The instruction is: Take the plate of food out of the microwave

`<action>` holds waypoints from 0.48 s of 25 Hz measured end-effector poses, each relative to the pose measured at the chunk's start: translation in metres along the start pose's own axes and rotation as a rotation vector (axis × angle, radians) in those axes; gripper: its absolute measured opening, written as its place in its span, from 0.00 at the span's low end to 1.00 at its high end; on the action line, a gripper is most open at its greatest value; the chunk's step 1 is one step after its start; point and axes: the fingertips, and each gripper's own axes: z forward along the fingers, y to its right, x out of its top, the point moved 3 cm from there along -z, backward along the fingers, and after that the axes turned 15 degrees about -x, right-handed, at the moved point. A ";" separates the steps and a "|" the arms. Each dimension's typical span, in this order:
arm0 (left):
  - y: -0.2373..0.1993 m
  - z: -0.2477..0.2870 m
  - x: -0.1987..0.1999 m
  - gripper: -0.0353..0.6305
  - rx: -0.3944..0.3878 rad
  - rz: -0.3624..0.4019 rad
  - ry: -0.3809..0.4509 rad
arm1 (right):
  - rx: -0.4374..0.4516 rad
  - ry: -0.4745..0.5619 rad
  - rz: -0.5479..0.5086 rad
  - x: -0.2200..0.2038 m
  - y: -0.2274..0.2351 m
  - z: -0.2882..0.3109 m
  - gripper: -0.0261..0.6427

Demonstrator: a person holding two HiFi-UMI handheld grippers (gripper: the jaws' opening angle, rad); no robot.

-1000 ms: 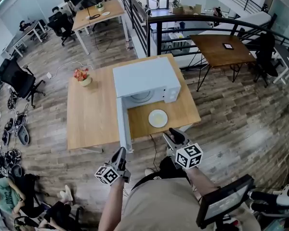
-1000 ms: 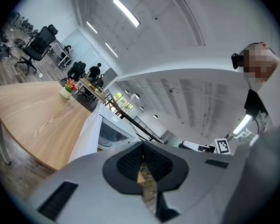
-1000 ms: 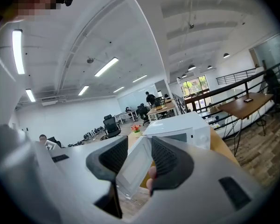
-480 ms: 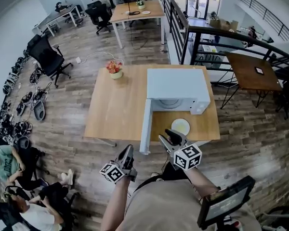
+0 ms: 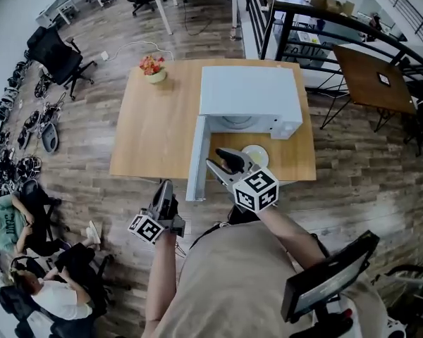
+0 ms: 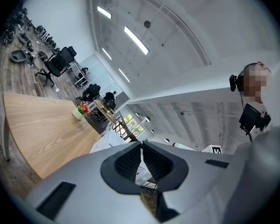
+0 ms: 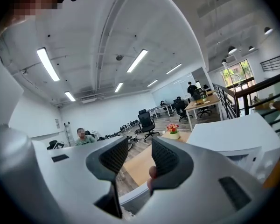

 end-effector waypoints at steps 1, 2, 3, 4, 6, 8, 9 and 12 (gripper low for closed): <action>0.000 0.009 -0.001 0.06 0.001 0.001 0.002 | 0.004 -0.004 -0.001 0.003 0.008 0.000 0.28; 0.001 0.019 -0.003 0.06 0.000 0.001 0.002 | 0.007 -0.009 -0.001 0.005 0.017 0.000 0.28; 0.002 0.030 -0.005 0.06 -0.002 0.002 0.000 | 0.010 -0.013 0.000 0.008 0.026 0.000 0.28; 0.004 0.041 -0.006 0.06 -0.005 0.002 -0.003 | 0.015 -0.017 0.003 0.012 0.035 0.000 0.28; 0.008 0.065 -0.008 0.06 -0.014 0.002 -0.014 | 0.027 -0.028 0.022 0.020 0.052 0.002 0.28; 0.011 0.087 -0.011 0.06 -0.024 -0.001 -0.032 | 0.036 -0.039 0.052 0.026 0.067 0.004 0.28; 0.012 0.097 -0.014 0.06 -0.029 -0.003 -0.041 | 0.039 -0.045 0.067 0.028 0.074 0.003 0.28; 0.015 0.119 -0.024 0.06 -0.036 -0.009 -0.058 | 0.072 -0.047 0.127 0.030 0.095 0.000 0.28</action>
